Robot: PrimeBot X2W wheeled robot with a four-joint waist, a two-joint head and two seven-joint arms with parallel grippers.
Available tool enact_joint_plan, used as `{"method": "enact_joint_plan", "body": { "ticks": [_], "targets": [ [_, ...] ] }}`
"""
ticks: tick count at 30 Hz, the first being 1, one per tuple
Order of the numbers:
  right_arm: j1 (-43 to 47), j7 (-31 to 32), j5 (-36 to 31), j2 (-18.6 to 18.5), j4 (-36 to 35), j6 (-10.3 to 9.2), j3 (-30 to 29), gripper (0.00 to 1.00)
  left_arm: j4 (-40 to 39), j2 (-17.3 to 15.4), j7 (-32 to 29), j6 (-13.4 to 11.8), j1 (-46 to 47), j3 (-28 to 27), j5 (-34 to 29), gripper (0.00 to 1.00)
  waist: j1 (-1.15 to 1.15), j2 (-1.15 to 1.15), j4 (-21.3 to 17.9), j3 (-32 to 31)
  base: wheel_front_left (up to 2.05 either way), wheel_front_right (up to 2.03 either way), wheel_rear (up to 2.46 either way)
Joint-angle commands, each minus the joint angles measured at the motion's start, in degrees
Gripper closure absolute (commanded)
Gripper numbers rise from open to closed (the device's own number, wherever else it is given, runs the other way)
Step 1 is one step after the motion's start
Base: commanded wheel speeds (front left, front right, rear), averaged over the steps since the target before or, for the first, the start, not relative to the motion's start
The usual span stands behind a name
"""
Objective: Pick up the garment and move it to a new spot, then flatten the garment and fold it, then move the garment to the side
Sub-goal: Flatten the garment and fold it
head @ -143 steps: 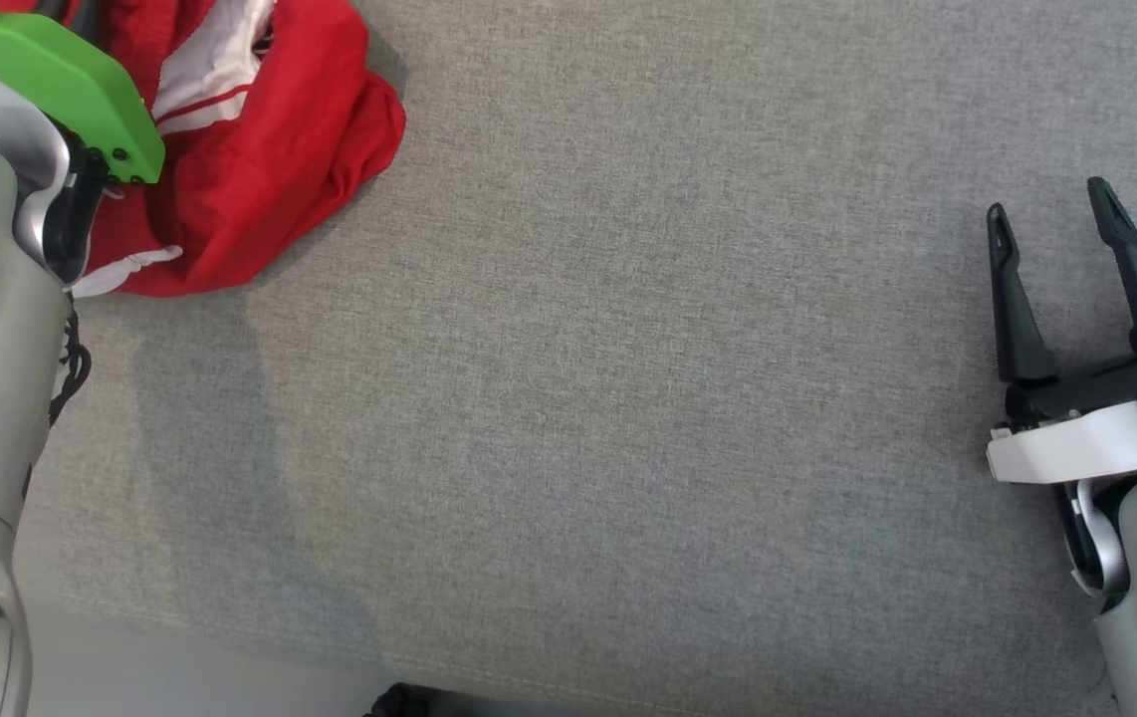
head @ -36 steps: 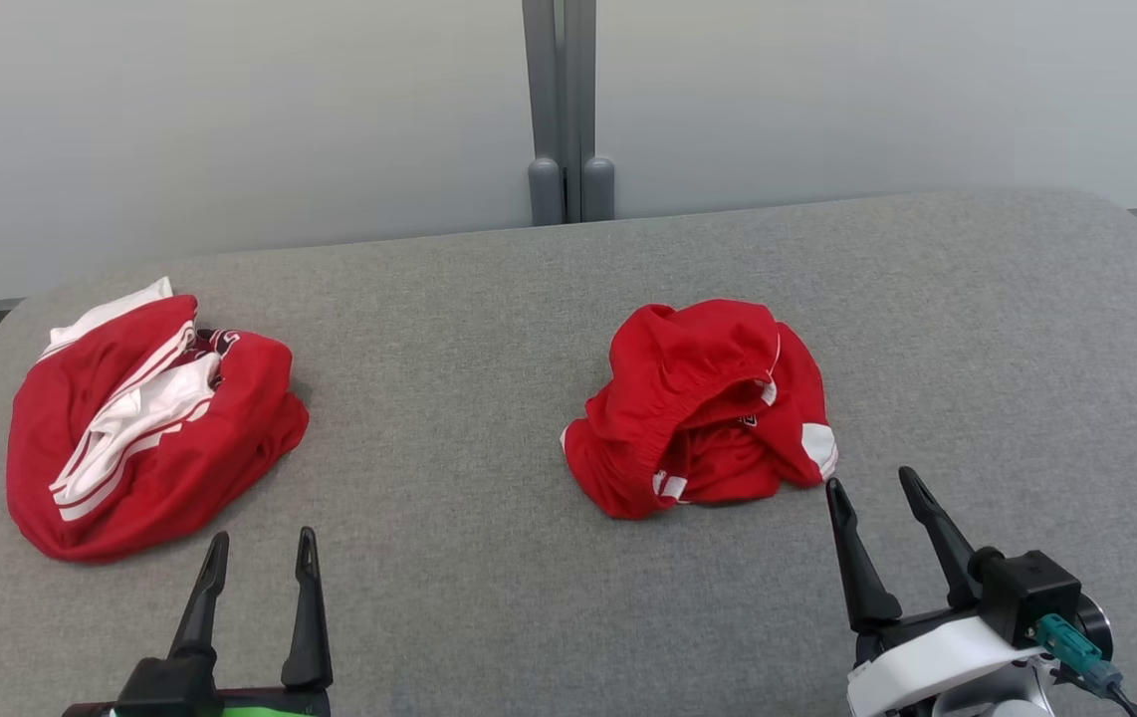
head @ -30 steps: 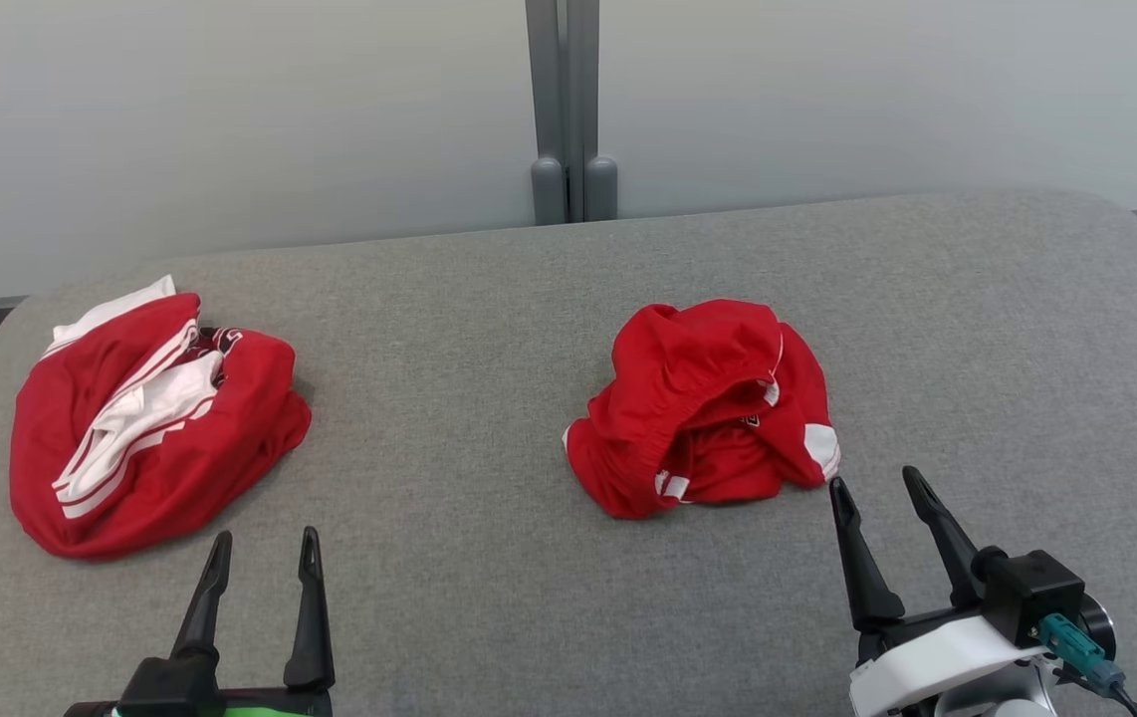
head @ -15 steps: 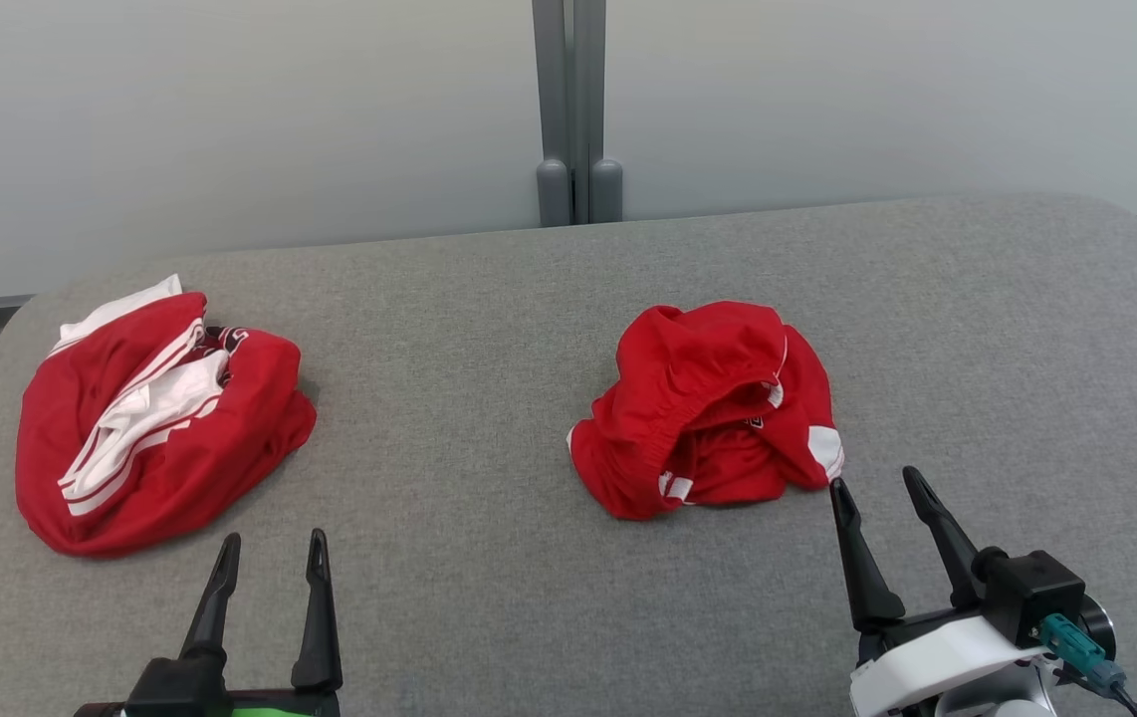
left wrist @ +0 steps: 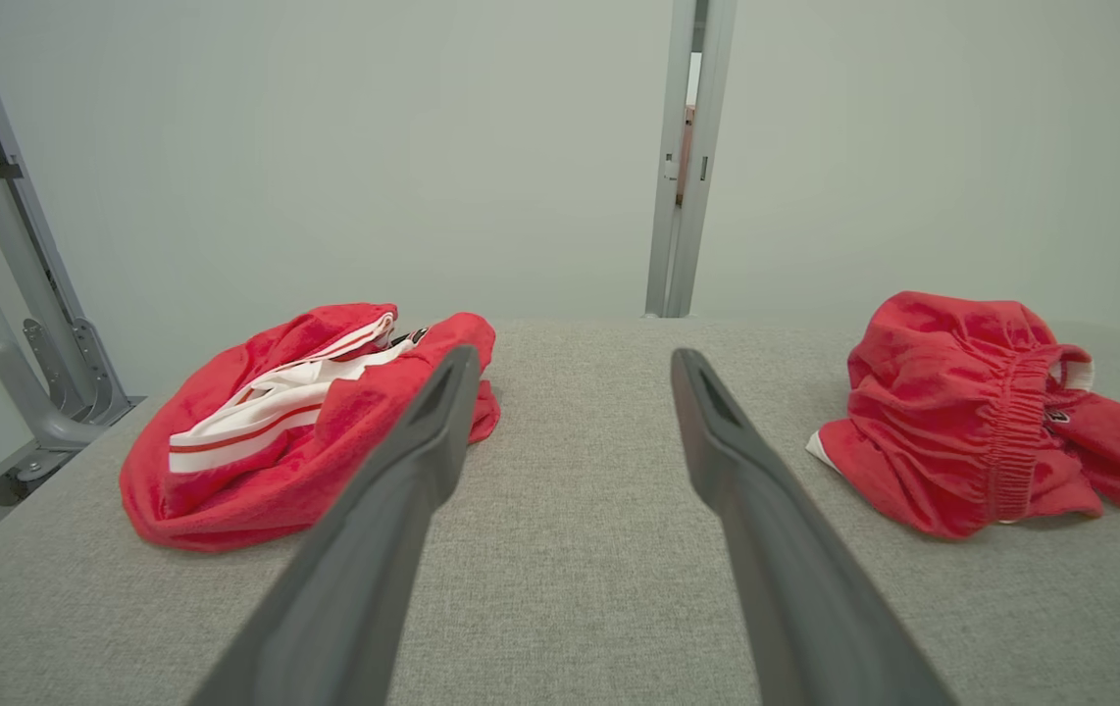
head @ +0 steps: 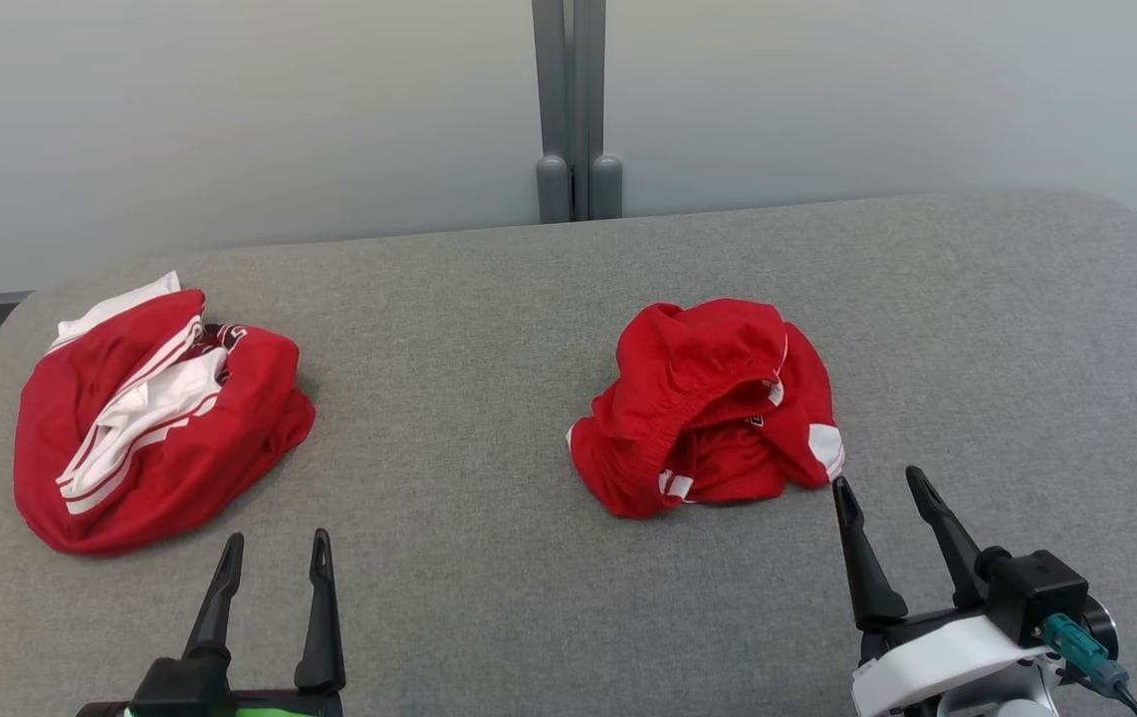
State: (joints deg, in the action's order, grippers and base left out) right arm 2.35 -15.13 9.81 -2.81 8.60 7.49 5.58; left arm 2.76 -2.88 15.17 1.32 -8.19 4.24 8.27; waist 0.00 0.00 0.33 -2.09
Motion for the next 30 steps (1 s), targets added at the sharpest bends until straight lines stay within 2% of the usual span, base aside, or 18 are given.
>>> {"method": "enact_joint_plan", "body": {
  "ticks": [1, 14, 19, 24, 30],
  "targets": [
    [0.2, 0.0, 0.0, -0.1, 0.0, 0.01, -0.2, 0.00, 0.1, 0.0, 0.0, -0.2, -0.3, 0.1, -0.5, 0.00, 0.00, 0.00, 0.0, 0.0, 0.00, 0.00, 0.00],
    [0.0, 0.0, 0.0, -0.1, -0.1, 0.01, -0.4, 0.00, 0.5, 0.0, 0.0, -0.1, 0.2, 0.2, -0.8, 0.00, 0.00, 0.00, 0.1, 0.4, 0.00, 0.00, 0.00],
    [-0.1, 0.0, -0.1, -0.1, -0.1, 0.01, -0.2, 0.00, 1.3, 0.0, 0.0, 0.7, 1.1, 1.4, -1.1, 0.00, 0.00, 0.00, 0.1, 0.7, 0.00, 0.00, 0.00],
    [-0.5, 0.0, -0.6, -0.1, -0.3, 0.01, -0.3, 0.00, 2.8, 0.0, 0.0, 3.3, 3.8, 7.3, 0.8, 0.00, 0.00, 0.00, -0.5, 2.0, 0.00, 0.00, 0.00],
    [-3.7, 0.0, -1.6, -0.1, -1.7, 0.01, -1.8, 0.00, 7.2, -0.1, 0.0, 5.3, 12.4, 19.5, 2.6, 0.00, 0.00, 0.00, -2.7, 8.0, 0.00, 0.00, 0.00]
  ]
}}
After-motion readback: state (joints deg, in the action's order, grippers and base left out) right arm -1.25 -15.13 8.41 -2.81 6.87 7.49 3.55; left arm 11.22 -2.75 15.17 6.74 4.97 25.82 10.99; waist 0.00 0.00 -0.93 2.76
